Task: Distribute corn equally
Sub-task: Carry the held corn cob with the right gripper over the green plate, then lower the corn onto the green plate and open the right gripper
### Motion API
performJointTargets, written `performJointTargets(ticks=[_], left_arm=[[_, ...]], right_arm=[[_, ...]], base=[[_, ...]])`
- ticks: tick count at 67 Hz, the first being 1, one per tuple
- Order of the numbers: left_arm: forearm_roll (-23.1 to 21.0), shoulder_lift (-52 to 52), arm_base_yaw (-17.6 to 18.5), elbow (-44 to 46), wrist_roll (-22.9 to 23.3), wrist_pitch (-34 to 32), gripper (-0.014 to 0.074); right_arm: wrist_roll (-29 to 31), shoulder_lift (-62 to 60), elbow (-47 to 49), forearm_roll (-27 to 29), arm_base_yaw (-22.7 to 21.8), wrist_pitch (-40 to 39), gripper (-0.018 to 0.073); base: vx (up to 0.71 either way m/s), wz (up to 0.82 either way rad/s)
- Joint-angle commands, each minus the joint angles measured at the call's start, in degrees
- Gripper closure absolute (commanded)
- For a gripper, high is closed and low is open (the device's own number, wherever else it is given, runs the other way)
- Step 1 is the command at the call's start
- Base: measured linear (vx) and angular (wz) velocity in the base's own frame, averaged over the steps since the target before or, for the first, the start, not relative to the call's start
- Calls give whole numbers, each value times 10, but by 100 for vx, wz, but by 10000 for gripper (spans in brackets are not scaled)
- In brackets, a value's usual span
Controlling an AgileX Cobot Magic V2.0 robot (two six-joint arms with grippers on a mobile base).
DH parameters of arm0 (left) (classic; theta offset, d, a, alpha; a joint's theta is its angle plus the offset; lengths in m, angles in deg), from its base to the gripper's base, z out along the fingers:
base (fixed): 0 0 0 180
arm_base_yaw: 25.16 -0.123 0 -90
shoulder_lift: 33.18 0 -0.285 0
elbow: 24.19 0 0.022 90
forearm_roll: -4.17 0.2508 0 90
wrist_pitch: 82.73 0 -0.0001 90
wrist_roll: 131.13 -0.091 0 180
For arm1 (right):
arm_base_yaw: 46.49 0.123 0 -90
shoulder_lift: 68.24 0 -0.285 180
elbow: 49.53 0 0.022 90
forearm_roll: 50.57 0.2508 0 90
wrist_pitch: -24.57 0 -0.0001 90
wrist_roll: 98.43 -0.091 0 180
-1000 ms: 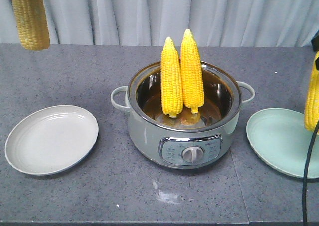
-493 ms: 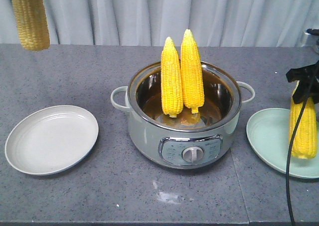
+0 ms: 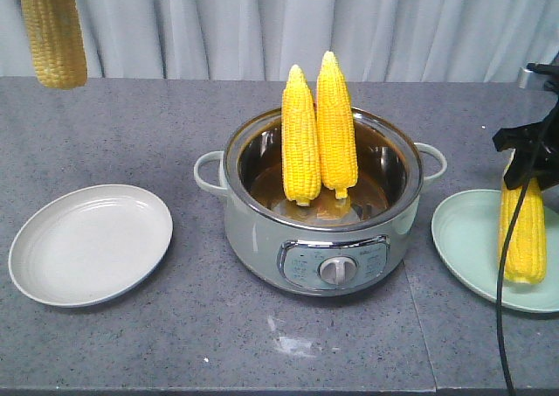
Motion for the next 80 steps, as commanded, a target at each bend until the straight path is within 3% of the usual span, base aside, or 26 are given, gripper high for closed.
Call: performJointTargets(ticks=[1, 57, 80], left_arm=[[9, 26, -1, 16, 7, -36, 468], [9, 26, -1, 16, 7, -37, 468], [9, 26, -1, 16, 7, -37, 468]], right_arm=[[-1, -44, 17, 6, -4, 23, 405], [-4, -99, -44, -10, 3, 23, 355], [-6, -99, -45, -13, 3, 23, 238]], base=[[0, 0], [0, 0], [0, 0]])
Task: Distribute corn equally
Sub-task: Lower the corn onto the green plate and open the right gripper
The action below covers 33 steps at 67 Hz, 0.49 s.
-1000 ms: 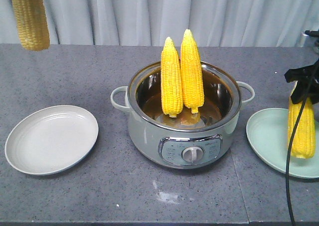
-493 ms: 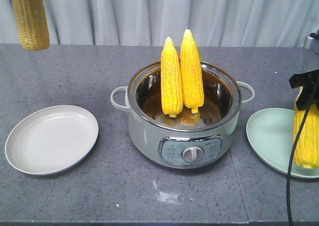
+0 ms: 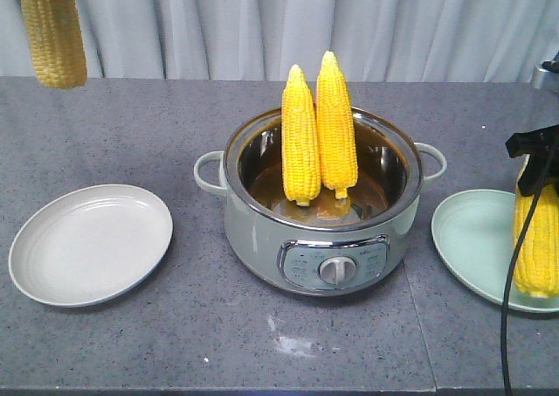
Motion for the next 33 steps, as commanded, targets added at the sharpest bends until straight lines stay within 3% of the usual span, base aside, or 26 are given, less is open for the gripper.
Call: performJointTargets(ticks=[1, 18, 33], left_arm=[[9, 26, 0, 16, 7, -37, 468], [9, 26, 0, 16, 7, -37, 468], [9, 26, 0, 16, 7, -37, 468]], right_arm=[[2, -28, 13, 5, 2, 22, 234], [3, -22, 13, 3, 4, 22, 192], [1, -10, 13, -40, 39, 22, 190]], base=[[0, 0], [0, 0], [0, 0]])
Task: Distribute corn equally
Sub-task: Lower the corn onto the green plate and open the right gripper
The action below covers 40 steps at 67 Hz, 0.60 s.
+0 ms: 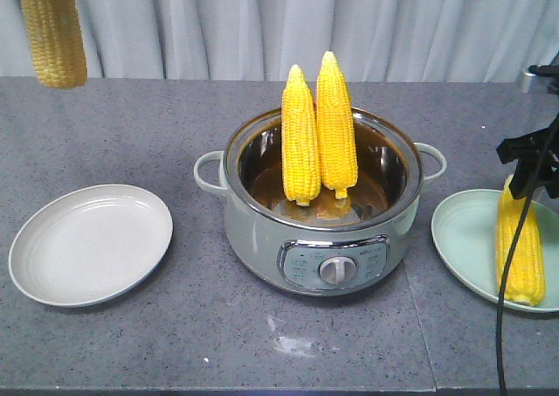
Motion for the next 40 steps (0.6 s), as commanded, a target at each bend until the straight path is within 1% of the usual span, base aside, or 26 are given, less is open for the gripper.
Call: performJointTargets(ticks=[1, 8, 15, 30, 40], left_arm=[[9, 26, 0, 16, 7, -37, 468], [9, 26, 0, 16, 7, -37, 468], [9, 26, 0, 16, 7, -37, 468], [9, 26, 0, 16, 7, -37, 468], [9, 26, 0, 16, 7, -37, 468]], right_arm=[[0, -12, 13, -17, 14, 22, 190], [-2, -7, 13, -27, 25, 21, 190], [-4, -10, 18, -40, 27, 9, 190], [-16, -49, 88, -43, 24, -16, 191], [-33, -97, 145, -64, 24, -16, 198]], base=[[0, 0], [0, 0], [0, 0], [0, 0], [0, 0]])
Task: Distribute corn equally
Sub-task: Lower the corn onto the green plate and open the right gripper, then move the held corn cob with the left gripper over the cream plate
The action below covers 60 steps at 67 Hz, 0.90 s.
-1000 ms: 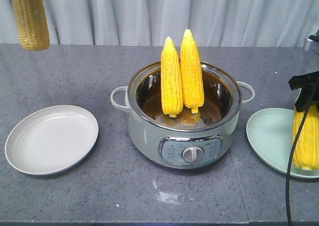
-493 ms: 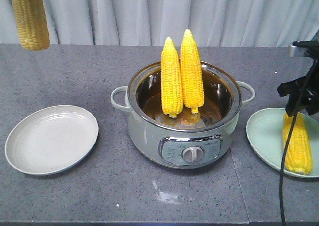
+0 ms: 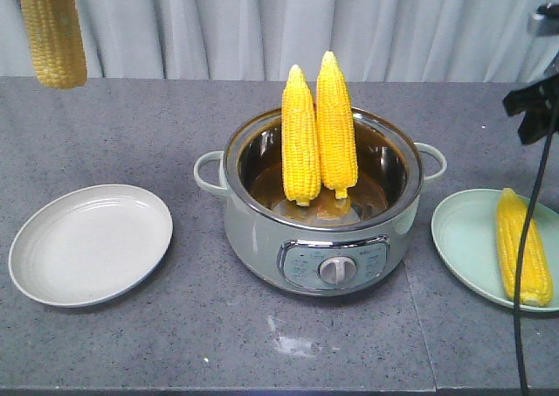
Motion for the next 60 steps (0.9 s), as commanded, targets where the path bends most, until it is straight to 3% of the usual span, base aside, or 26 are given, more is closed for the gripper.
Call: performJointTargets(ticks=[1, 15, 29, 60], left_arm=[[9, 26, 0, 16, 7, -37, 468], [9, 26, 0, 16, 7, -37, 468], [9, 26, 0, 16, 7, -37, 468], [9, 26, 0, 16, 7, -37, 468]], right_arm=[[-14, -61, 50, -18, -3, -15, 200], [-21, -133, 63, -18, -3, -20, 304], [-15, -154, 62, -5, -3, -2, 577], [-17, -154, 62, 18, -2, 15, 568]], base=[[0, 0], [0, 0], [0, 0], [0, 0]])
